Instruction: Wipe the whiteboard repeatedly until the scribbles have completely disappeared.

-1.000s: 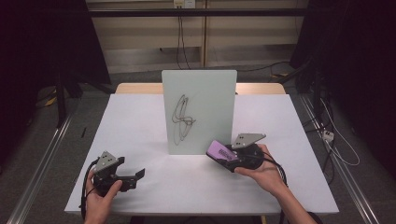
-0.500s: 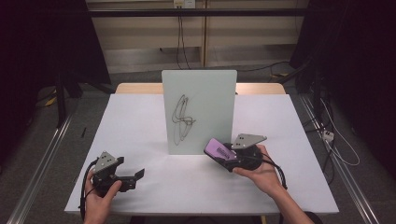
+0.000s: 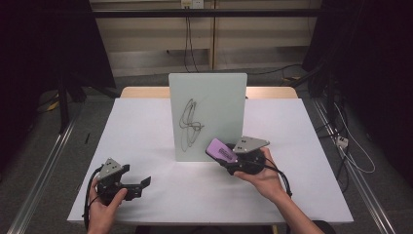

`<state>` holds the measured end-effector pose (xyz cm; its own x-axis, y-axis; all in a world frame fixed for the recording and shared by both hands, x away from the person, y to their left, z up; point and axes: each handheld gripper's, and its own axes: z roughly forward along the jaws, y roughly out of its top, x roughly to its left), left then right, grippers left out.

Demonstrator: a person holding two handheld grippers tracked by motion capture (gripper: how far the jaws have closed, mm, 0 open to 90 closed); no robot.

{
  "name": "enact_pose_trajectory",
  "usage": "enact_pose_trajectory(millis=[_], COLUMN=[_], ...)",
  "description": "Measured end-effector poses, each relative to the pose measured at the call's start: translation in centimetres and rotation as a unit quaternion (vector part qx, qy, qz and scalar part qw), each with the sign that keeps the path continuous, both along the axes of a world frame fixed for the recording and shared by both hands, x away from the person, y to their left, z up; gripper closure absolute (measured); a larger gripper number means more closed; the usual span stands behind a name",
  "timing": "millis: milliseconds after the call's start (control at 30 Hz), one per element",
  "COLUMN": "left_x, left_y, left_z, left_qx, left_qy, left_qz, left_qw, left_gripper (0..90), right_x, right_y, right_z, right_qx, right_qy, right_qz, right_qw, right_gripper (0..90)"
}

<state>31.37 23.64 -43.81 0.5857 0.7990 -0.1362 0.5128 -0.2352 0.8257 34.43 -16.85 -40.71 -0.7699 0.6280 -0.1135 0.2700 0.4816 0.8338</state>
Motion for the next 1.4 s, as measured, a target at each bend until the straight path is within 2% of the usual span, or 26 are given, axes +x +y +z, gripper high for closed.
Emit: enact_pose_trajectory(millis=[100, 200, 500, 600, 967, 1033, 1133, 1200, 1400], left_x=[-0.1, 0.0, -0.1, -0.1, -0.1, -0.1, -0.1, -0.1, -0.1], left_y=[0.0, -0.1, -0.2, -0.3, -0.2, -0.2, -0.2, -0.2, -0.2], left_z=[0.1, 0.1, 0.2, 0.2, 0.2, 0.2, 0.2, 0.2, 0.2], left_qx=[-0.001, 0.001, 0.005, 0.004, 0.004, 0.004, 0.004, 0.004, 0.005], left_qy=[-0.002, -0.004, -0.006, -0.007, -0.005, -0.005, -0.005, -0.005, -0.003], left_qz=[0.003, 0.003, 0.000, -0.002, -0.002, -0.003, -0.003, -0.003, -0.003], left_qw=[1.0000, 1.0000, 1.0000, 1.0000, 1.0000, 1.0000, 1.0000, 1.0000, 1.0000], left_gripper=[6.1, 6.1, 6.1, 6.1, 6.1, 6.1, 6.1, 6.1, 6.1], right_x=[0.3, 0.9, 1.5, 1.7, 2.5, 2.6, 2.6, 2.6, 2.7], right_y=[1.1, 2.5, 4.1, 4.8, 6.5, 6.9, 7.1, 7.3, 7.3], right_z=[0.2, 0.9, 1.6, 1.5, 1.8, 1.8, 1.7, 1.6, 1.6], right_qx=[-0.012, -0.018, -0.012, -0.021, -0.023, -0.029, -0.031, -0.043, -0.039], right_qy=[-0.009, -0.035, -0.062, -0.074, -0.095, -0.105, -0.106, -0.111, -0.105], right_qz=[0.007, 0.014, 0.017, 0.020, 0.024, 0.024, 0.022, 0.021, 0.022], right_qw=[0.9999, 0.9991, 0.9978, 0.9968, 0.9949, 0.9938, 0.9937, 0.9926, 0.9934], right_gripper=[41.4, 41.4, 41.4, 41.4, 41.4, 41.5, 41.5, 41.5, 41.6])
